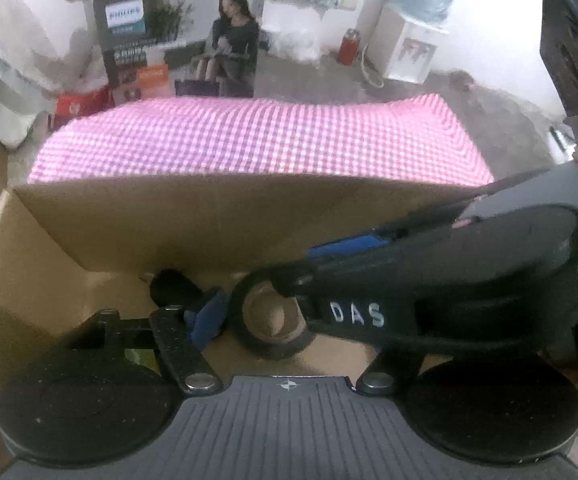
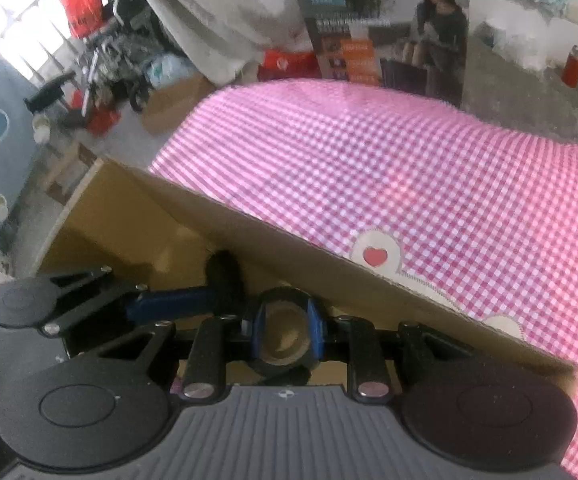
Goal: Organize rigid objects
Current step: 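Carry the black tape roll into the box and open the right gripper, then move the right gripper back to the white plug charger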
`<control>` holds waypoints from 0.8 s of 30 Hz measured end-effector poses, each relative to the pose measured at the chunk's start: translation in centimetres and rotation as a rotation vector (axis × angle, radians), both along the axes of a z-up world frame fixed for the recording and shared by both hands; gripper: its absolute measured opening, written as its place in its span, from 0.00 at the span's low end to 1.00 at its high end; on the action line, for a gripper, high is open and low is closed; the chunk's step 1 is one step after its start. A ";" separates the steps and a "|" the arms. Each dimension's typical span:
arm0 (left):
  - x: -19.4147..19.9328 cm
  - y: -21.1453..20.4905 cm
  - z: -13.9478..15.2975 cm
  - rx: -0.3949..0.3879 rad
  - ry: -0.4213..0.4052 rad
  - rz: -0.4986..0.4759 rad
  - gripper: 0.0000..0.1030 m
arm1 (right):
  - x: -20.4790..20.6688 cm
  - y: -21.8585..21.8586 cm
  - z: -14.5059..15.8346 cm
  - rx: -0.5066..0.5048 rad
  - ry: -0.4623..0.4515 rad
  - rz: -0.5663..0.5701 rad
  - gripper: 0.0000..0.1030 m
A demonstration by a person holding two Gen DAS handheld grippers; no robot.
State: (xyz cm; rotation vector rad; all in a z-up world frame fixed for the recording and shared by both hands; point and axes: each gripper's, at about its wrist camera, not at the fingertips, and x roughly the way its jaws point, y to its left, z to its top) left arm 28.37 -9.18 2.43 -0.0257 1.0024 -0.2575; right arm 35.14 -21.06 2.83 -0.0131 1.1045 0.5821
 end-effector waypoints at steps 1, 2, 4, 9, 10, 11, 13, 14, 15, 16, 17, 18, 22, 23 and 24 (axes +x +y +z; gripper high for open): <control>-0.5 0.0 0.5 -0.002 -0.016 -0.005 0.72 | -0.4 -0.3 0.6 0.020 -0.011 -0.005 0.25; -1.1 0.0 1.1 -0.006 -0.032 -0.010 0.74 | -0.9 -0.6 1.4 0.041 -0.025 -0.014 0.25; -2.6 0.1 2.3 -0.021 -0.069 -0.015 0.78 | -2.5 -1.5 3.1 0.089 -0.064 -0.027 0.25; -7.5 0.8 5.1 -0.077 -0.152 -0.021 0.85 | -7.8 -4.5 7.0 0.220 -0.167 -0.064 0.25; -8.4 0.8 5.5 -0.089 -0.168 -0.023 0.86 | -9.1 -5.3 7.8 0.248 -0.188 -0.072 0.25; -9.7 1.1 5.9 -0.099 -0.188 -0.027 0.87 | -10.6 -6.1 8.5 0.275 -0.210 -0.081 0.25; -12.0 1.5 6.6 -0.118 -0.224 -0.036 0.90 | -13.8 -7.6 9.7 0.326 -0.260 -0.095 0.25; -13.3 1.8 6.8 -0.128 -0.242 -0.045 0.92 | -14.9 -8.2 10.0 0.345 -0.276 -0.099 0.25; -14.5 2.0 6.8 -0.135 -0.258 -0.054 0.93 | -16.4 -8.8 10.2 0.364 -0.294 -0.105 0.25; -15.5 2.2 6.8 -0.137 -0.267 -0.061 0.93 | -18.0 -9.4 10.3 0.380 -0.310 -0.113 0.25; -16.7 2.4 6.7 -0.136 -0.273 -0.067 0.94 | -19.3 -9.9 10.2 0.394 -0.322 -0.121 0.25; -17.7 2.5 6.5 -0.134 -0.277 -0.071 0.94 | -20.8 -10.4 10.0 0.409 -0.330 -0.130 0.25; -21.0 2.7 4.7 -0.119 -0.264 -0.105 0.94 | -25.1 -11.2 7.6 0.444 -0.314 -0.169 0.26; -21.6 2.4 4.2 -0.118 -0.260 -0.115 0.94 | -25.6 -11.2 6.8 0.446 -0.304 -0.177 0.26; -22.1 2.1 3.5 -0.117 -0.253 -0.129 0.94 | -26.4 -11.3 5.8 0.451 -0.291 -0.191 0.26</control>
